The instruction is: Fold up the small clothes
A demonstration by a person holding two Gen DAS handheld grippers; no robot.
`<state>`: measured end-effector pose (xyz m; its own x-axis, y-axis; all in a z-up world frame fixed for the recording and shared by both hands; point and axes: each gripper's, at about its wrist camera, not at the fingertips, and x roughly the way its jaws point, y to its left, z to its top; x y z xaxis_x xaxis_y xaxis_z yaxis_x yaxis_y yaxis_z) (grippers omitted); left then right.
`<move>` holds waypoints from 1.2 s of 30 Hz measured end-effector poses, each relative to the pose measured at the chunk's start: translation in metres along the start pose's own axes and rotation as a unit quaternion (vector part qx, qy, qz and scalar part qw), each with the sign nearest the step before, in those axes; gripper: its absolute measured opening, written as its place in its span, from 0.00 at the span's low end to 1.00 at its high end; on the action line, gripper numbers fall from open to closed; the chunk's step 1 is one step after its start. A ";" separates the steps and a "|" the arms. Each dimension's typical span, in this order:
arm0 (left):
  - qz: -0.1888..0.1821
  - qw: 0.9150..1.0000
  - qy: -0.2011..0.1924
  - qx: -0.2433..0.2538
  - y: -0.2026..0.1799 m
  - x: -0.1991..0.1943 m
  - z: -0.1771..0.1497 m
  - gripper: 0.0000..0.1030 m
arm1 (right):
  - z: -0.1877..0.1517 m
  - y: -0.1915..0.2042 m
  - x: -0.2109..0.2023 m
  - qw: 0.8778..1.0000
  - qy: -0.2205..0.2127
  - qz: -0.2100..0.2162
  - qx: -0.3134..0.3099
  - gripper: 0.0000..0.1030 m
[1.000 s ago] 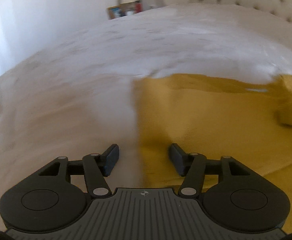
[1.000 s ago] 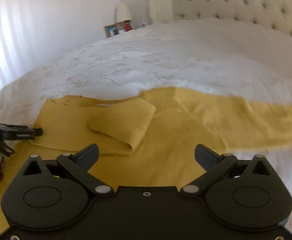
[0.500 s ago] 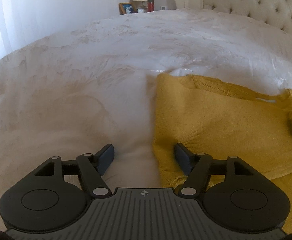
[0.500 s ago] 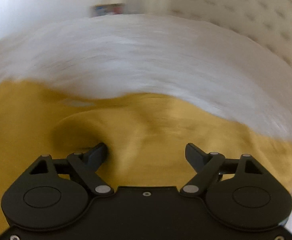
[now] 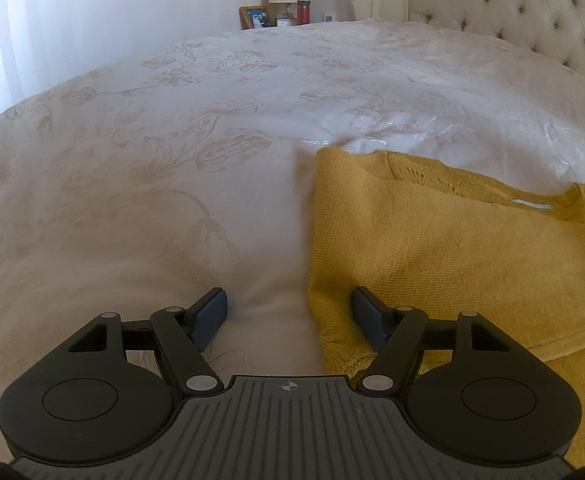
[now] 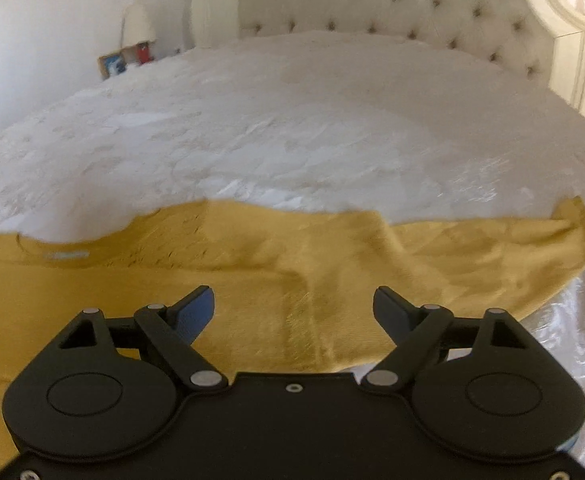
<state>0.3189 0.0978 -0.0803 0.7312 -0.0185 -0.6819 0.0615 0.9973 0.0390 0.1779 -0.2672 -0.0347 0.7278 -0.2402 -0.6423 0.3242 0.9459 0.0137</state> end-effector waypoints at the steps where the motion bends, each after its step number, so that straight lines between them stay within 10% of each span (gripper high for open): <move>1: 0.000 1.000 0.000 0.000 0.000 0.000 0.000 0.67 | -0.002 0.003 0.006 1.000 0.008 0.006 -0.004 0.84; 5: 0.003 1.000 0.000 0.005 -0.002 0.000 0.001 0.69 | -0.019 0.010 0.024 0.997 0.068 0.010 -0.035 0.85; 18: -0.054 0.998 -0.013 -0.003 -0.025 -0.073 0.001 0.91 | -0.027 -0.030 -0.033 0.997 0.047 0.057 -0.008 0.94; 36: -0.125 0.989 0.066 -0.047 -0.120 -0.147 -0.041 0.92 | -0.058 -0.061 -0.095 0.990 0.086 0.098 0.049 0.99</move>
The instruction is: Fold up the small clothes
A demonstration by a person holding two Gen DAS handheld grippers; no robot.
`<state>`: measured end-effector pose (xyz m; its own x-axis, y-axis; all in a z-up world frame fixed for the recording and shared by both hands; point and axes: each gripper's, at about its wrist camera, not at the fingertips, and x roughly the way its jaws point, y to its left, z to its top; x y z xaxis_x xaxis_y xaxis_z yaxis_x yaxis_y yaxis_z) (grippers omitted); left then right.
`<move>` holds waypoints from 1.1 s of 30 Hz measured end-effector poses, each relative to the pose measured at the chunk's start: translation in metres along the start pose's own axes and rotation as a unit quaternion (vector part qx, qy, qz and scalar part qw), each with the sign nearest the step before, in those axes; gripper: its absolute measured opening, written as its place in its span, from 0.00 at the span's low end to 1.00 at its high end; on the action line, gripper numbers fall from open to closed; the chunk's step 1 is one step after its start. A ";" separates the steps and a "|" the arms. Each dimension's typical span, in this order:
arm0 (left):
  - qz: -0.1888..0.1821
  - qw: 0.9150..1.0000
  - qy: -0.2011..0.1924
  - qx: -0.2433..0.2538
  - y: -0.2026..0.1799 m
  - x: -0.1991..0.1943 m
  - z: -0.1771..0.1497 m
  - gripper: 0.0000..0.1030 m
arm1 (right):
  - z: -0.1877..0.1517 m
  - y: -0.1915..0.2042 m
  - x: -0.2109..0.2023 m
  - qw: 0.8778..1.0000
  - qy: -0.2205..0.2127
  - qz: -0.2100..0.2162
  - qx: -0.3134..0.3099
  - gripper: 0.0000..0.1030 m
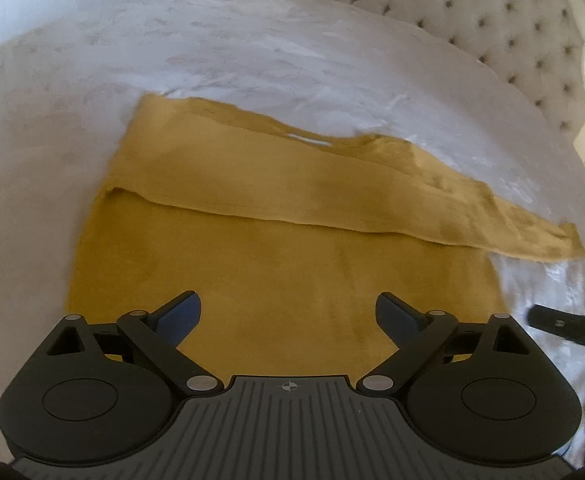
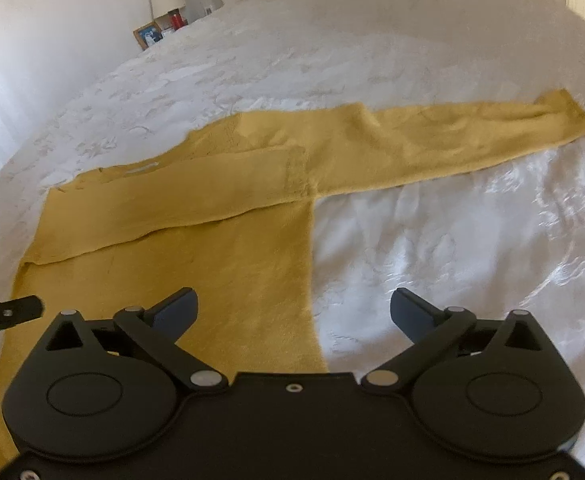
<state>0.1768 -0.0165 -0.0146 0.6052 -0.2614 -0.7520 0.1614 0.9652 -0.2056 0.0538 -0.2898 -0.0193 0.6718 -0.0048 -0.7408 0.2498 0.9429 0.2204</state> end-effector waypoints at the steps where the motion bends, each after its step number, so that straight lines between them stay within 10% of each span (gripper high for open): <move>1: 0.005 1.000 0.004 -0.002 -0.009 -0.009 0.000 0.92 | -0.001 -0.002 -0.002 1.000 -0.002 -0.005 -0.001 0.99; 16: -0.093 0.994 -0.057 -0.019 -0.114 -0.195 0.050 0.93 | -0.003 -0.050 -0.020 0.998 -0.014 -0.032 0.052 0.99; 33: -0.208 0.976 -0.058 -0.002 -0.166 -0.196 0.077 0.93 | 0.056 -0.169 0.037 0.984 -0.034 -0.125 0.126 0.99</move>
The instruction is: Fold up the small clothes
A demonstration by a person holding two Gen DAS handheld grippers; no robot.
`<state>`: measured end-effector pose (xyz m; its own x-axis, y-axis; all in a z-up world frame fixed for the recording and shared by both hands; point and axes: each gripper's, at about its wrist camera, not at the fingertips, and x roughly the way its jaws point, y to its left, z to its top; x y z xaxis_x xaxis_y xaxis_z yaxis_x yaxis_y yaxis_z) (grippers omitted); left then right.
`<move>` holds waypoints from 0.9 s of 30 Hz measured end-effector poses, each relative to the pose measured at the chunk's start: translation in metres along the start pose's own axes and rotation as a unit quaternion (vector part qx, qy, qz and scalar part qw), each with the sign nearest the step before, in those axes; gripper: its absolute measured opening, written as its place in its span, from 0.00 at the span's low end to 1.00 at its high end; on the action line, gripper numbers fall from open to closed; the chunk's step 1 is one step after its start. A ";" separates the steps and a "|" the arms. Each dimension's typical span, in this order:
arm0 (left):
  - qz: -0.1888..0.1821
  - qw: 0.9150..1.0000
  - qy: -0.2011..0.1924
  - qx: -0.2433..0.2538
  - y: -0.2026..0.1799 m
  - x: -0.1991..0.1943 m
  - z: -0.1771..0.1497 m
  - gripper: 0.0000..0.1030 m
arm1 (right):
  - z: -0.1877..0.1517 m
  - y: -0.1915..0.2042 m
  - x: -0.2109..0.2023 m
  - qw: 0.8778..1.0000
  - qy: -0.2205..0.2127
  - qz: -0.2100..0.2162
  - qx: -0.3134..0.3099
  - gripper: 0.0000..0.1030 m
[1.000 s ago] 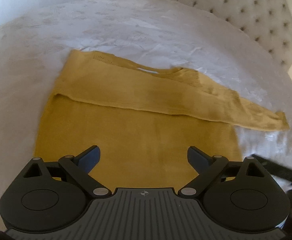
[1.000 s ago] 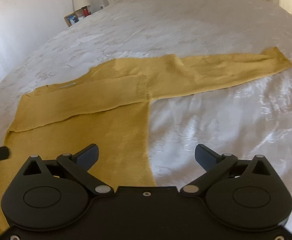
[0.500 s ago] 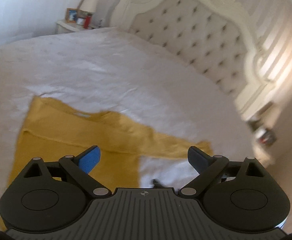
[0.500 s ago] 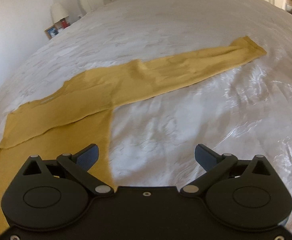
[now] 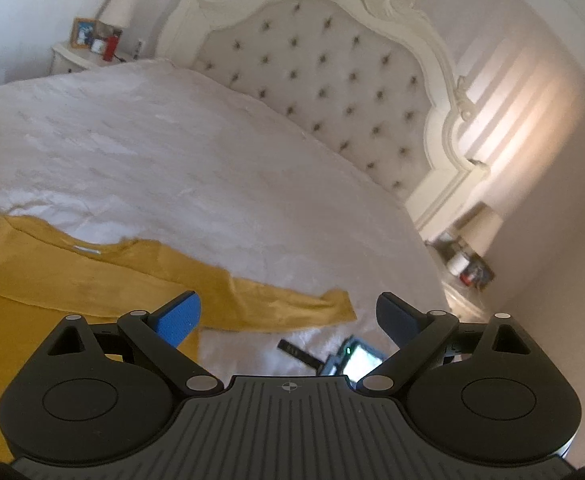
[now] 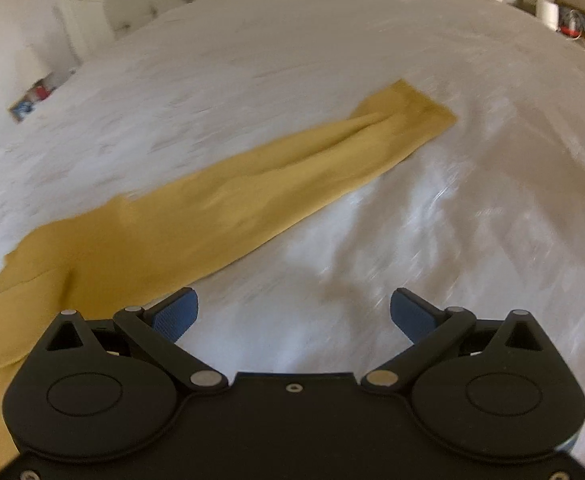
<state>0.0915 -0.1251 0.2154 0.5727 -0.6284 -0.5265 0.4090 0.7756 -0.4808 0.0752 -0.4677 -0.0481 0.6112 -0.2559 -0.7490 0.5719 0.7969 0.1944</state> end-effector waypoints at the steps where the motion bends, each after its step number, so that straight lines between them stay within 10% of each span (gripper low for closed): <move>1: -0.005 1.000 0.002 -0.002 0.001 0.004 0.000 0.93 | 0.004 -0.004 0.005 1.000 -0.003 -0.004 0.001 0.99; 27: 0.034 0.999 0.007 -0.015 0.032 0.070 0.005 0.93 | 0.066 -0.074 0.085 0.994 -0.052 -0.006 0.097 0.99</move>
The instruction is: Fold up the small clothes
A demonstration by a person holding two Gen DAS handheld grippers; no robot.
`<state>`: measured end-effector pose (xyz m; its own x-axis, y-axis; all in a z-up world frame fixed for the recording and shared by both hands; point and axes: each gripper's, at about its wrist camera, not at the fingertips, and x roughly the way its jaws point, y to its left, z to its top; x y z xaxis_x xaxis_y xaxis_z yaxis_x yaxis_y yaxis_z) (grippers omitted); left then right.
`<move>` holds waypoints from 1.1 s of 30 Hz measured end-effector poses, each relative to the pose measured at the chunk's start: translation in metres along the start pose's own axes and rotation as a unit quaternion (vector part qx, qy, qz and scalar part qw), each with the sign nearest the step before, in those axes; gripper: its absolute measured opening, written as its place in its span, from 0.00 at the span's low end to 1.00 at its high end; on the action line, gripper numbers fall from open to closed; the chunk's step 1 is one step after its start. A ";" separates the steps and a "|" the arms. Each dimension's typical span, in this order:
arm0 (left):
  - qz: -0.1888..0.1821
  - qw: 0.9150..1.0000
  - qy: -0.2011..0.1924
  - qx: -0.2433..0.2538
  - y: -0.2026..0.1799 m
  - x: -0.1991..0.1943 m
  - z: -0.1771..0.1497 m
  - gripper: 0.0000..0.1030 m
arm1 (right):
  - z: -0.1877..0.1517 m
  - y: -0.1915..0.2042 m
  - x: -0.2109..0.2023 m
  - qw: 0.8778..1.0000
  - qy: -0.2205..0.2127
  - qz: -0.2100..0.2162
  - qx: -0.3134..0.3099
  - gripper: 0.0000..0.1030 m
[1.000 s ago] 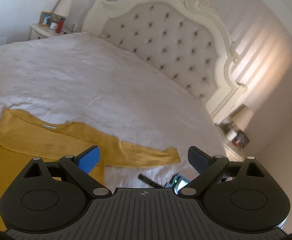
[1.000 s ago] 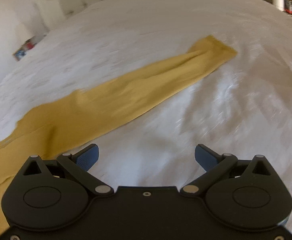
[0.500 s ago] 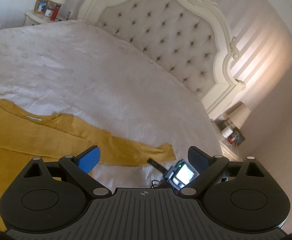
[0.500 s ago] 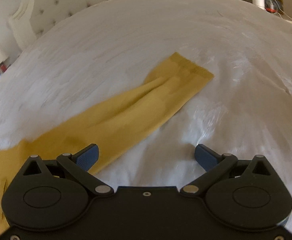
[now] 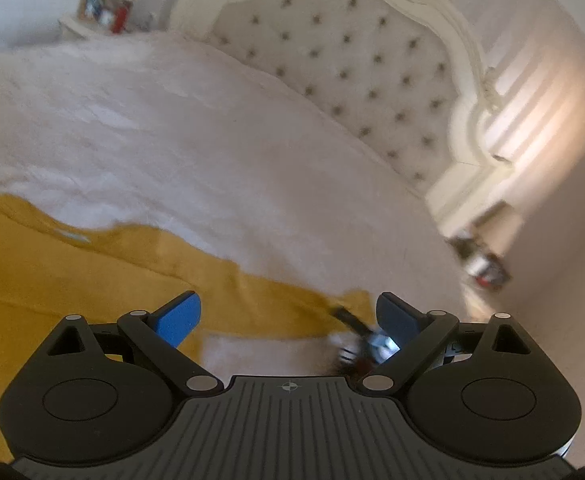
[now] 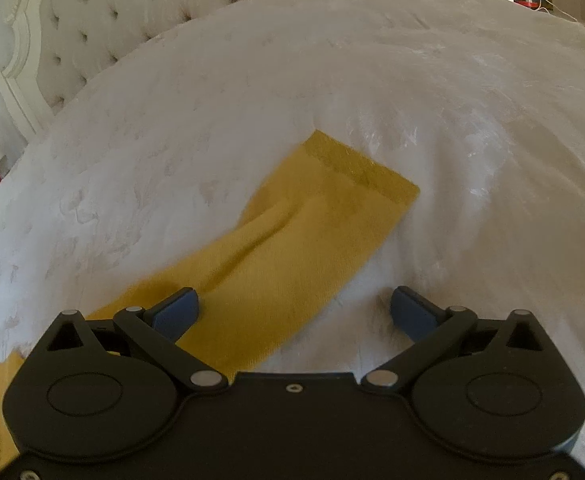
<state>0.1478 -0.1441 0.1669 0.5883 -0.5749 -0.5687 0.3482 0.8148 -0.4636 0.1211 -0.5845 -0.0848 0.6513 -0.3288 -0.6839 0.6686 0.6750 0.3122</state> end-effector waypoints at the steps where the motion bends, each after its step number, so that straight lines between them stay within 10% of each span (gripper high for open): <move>1: 0.022 1.000 -0.008 0.013 0.005 0.003 -0.002 0.93 | 0.001 0.001 0.001 1.000 0.000 0.001 -0.001 0.97; 4: 0.088 0.994 -0.027 0.060 0.028 0.018 -0.012 0.92 | 0.006 0.003 0.002 1.000 0.002 -0.011 -0.017 0.65; 6: 0.139 0.986 -0.032 0.082 0.051 0.028 -0.019 0.92 | 0.008 0.003 -0.004 1.000 0.007 0.006 -0.021 0.24; 12: 0.213 0.972 -0.016 0.100 0.120 0.044 -0.033 0.83 | 0.020 0.023 -0.039 0.998 -0.005 0.024 -0.051 0.17; 23: 0.223 0.973 0.006 0.063 0.206 0.017 -0.046 0.84 | 0.015 0.156 -0.145 0.975 -0.022 0.139 -0.172 0.18; 29: 0.208 0.977 -0.011 0.049 0.230 0.009 -0.047 0.95 | -0.012 0.148 -0.124 0.981 0.027 0.122 -0.149 0.63; 33: 0.186 0.981 -0.007 0.056 0.238 0.021 -0.048 1.00 | -0.028 0.116 -0.099 0.986 0.054 0.080 -0.134 0.75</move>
<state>0.2082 0.0342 0.0123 0.7000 -0.2353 -0.6742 0.1842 0.9717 -0.1478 0.1241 -0.4554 0.0006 0.6886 -0.1409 -0.7114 0.4323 0.8673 0.2467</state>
